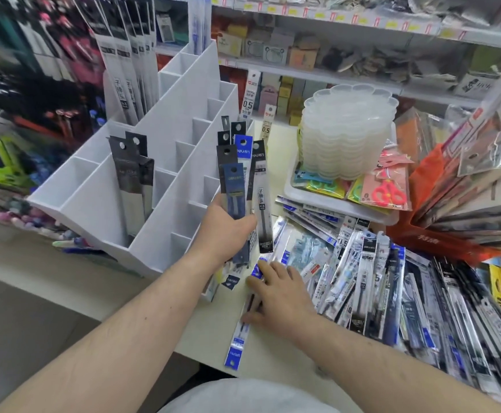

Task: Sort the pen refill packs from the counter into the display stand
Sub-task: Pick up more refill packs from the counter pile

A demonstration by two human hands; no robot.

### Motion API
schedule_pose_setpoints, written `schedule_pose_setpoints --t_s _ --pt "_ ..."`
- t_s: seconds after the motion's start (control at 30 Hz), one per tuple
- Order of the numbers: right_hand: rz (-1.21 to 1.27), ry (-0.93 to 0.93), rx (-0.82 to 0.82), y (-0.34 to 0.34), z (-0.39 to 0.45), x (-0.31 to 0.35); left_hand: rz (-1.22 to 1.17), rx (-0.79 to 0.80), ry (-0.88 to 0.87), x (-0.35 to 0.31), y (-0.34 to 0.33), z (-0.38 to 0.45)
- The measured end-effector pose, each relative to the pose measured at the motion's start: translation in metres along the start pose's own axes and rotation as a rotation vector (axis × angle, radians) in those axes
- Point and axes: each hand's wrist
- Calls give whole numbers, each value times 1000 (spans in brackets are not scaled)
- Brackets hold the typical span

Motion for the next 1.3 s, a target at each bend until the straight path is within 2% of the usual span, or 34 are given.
schedule_pose_setpoints --t_s 0.1,0.27,0.33,0.4,0.47,0.57,0.67,0.8,1.1,1.3 --pt "-28 -23 16 12 5 -19 -47 14 -31 0 0 -3" --pt "83 -111 122 43 -1 -52 -13 61 -29 2 1 -10" --pt "260 -145 40 61 -5 -54 -14 77 -49 6 -2 -13" --pt "597 -184 -76 82 -12 -48 -16 73 -67 12 -6 -15" --pt "869 -118 -104 99 -19 -34 -33 73 -82 18 -12 -15" --pt "1019 -61 -172 100 -16 -14 -38 50 -126 26 -23 -11" --pt "1050 -104 -274 87 -8 -4 -49 103 -125 35 -30 -9" --pt "1009 -151 -211 69 -11 2 -76 174 -105 53 -27 -14" --pt "950 -246 -133 46 -15 9 -35 167 -105 73 -25 -26" --pt "930 -247 -175 47 -16 8 9 107 -199 68 -32 -24"
Point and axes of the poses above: each hand's wrist, its own z-axis towards the middle knuckle, its own y-axis out of the back of the hand, x = y × z, and after that the axes turned 2 degrees about x, right-handed
